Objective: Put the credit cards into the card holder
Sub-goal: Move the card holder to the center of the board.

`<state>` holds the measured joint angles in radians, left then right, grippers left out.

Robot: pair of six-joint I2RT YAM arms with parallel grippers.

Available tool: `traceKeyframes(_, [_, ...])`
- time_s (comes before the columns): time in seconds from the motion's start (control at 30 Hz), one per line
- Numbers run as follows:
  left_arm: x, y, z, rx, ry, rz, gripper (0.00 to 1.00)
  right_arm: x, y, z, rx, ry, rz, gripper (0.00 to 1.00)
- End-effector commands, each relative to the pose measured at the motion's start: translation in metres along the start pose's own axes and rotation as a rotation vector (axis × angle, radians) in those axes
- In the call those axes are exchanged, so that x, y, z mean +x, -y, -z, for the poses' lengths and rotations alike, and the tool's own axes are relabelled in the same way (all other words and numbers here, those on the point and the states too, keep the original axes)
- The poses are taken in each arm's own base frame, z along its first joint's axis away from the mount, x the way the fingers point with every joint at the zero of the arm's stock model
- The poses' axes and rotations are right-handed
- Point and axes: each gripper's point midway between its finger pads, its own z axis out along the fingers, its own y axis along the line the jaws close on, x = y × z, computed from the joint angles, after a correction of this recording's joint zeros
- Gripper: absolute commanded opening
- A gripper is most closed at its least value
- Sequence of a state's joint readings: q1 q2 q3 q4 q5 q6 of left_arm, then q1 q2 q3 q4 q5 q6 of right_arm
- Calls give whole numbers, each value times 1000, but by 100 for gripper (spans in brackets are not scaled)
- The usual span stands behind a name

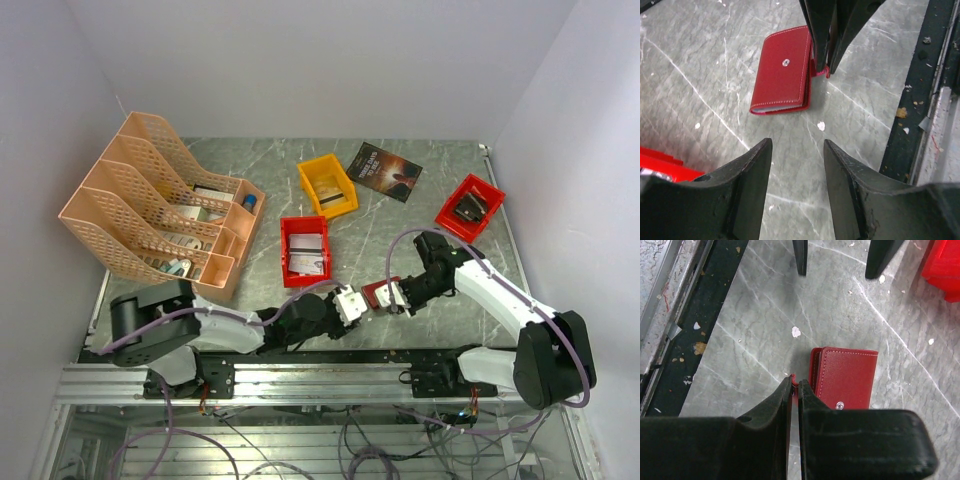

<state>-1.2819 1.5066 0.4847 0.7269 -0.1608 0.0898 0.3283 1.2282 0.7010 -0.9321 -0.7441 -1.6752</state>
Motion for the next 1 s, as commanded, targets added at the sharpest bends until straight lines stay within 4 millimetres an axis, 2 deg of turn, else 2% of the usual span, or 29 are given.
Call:
traceKeyframes(0.0, [-42, -1, -23, -18, 147, -61, 57, -3, -2, 1, -16, 17, 36, 4])
traceKeyframes(0.2, [-32, -4, -39, -52, 156, -111, 63, -5, -3, 2, -23, 31, 34, 4])
traceKeyframes(0.47, [-16, 2, -62, -4, 114, -163, 64, -6, -2, 5, -14, 36, 37, 3])
traceKeyframes(0.67, [-8, -3, -75, 5, 103, -152, 67, -6, -1, 7, -7, 40, 40, 3])
traceKeyframes(0.83, [-6, -1, -80, 21, 117, -135, 67, -6, -1, 8, -2, 40, 40, 3])
traceKeyframes(0.97, [-9, -4, -76, 17, 163, -104, 67, -8, 0, 10, 3, 52, 42, 3])
